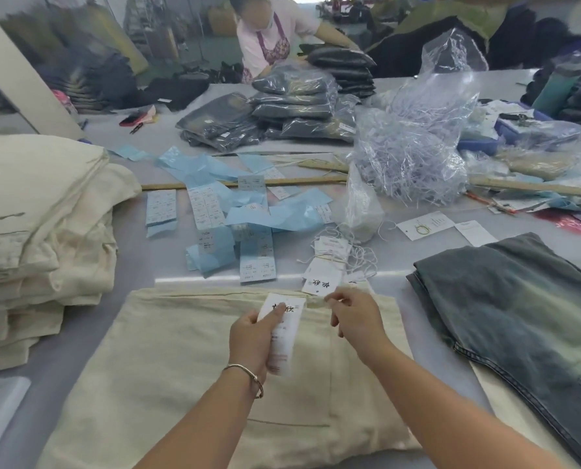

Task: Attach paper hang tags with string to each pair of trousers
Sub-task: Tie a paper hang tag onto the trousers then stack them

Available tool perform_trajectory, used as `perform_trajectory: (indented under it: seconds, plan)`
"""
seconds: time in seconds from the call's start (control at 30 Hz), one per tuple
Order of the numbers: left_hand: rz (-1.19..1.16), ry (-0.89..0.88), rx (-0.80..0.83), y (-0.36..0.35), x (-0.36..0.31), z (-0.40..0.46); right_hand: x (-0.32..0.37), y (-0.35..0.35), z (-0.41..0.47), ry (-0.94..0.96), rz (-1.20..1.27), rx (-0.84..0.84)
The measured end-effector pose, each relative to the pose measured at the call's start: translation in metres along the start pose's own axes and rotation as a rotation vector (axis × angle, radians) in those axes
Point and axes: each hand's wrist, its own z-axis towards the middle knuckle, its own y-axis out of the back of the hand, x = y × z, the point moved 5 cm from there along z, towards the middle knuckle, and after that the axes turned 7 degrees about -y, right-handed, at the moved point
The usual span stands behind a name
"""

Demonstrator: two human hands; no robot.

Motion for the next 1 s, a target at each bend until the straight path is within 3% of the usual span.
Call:
perform_trajectory:
  seconds: [0.13,0.33,0.43,0.73,0.83,1.0]
  plan:
    - [0.030,-0.007,-0.044,0.007,-0.001,0.028,0.030,-0.010,0.050,0.114,-0.227,-0.032]
    - [0.167,-0.003,0.028,0.001,0.002,0.064,0.047,-0.053,0.130,0.231,-0.817,-0.027]
    - [0.159,0.004,0.051,-0.001,0.003,0.072,0.042,-0.072,0.157,0.227,-0.902,0.058]
    - [0.147,0.065,0.145,-0.015,0.000,0.079,0.039,-0.090,0.199,0.239,-1.232,-0.016]
    - [0.126,0.079,0.142,-0.016,0.000,0.079,0.044,-0.089,0.193,0.281,-1.168,0.036]
    - [0.058,0.066,0.213,-0.012,-0.005,0.073,0.107,-0.047,0.158,0.379,-0.370,-0.061]
